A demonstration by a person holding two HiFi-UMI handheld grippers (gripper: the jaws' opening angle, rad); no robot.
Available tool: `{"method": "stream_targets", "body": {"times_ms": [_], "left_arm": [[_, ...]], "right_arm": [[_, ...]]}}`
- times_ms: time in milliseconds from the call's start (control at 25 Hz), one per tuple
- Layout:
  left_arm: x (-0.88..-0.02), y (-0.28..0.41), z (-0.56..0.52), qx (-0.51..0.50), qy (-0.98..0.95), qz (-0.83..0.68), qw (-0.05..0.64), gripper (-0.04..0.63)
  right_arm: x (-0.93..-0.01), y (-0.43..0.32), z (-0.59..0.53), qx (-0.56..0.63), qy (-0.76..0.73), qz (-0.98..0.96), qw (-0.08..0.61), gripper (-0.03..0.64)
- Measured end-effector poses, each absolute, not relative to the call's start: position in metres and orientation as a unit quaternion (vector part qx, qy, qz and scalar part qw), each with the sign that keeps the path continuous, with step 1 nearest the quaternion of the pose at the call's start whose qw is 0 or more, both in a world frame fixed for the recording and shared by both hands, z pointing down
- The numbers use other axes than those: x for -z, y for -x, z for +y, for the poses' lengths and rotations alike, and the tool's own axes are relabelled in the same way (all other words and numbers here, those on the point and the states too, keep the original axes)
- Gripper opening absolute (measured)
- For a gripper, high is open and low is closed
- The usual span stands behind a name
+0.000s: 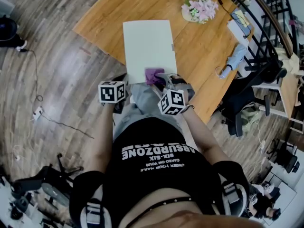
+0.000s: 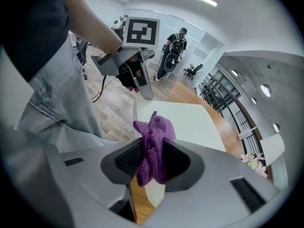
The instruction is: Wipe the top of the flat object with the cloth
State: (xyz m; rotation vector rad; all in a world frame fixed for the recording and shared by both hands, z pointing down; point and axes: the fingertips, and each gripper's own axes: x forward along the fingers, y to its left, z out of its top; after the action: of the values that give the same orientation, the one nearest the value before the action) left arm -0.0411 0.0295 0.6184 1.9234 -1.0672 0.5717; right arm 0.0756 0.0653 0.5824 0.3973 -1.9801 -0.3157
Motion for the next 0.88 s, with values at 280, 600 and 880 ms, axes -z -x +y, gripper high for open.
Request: {"method": "stream_targets", "body": {"times_ms": [280, 600, 880], "left_arm": [[-0.62, 0.043, 0.031, -0.243, -0.769, -0.425, 0.41, 0.015], [-0.62, 0.041, 0.03, -0.244, -0.77, -0.424, 0.41, 0.015], [-0.618, 0.04, 0.024, -0.243, -0.772, -0.421, 0.409, 0.015]], "right_arm": [[-0.582, -0.053, 0.069, 0.138, -0.148, -0.834, 0.514, 0.132], [-0.583, -0.038, 0.068, 0.148, -0.135, -0.835, 0.513, 0.132], [-0.583, -0.036, 0.058, 0.159, -0.135, -0.832, 0.514, 0.132]]}}
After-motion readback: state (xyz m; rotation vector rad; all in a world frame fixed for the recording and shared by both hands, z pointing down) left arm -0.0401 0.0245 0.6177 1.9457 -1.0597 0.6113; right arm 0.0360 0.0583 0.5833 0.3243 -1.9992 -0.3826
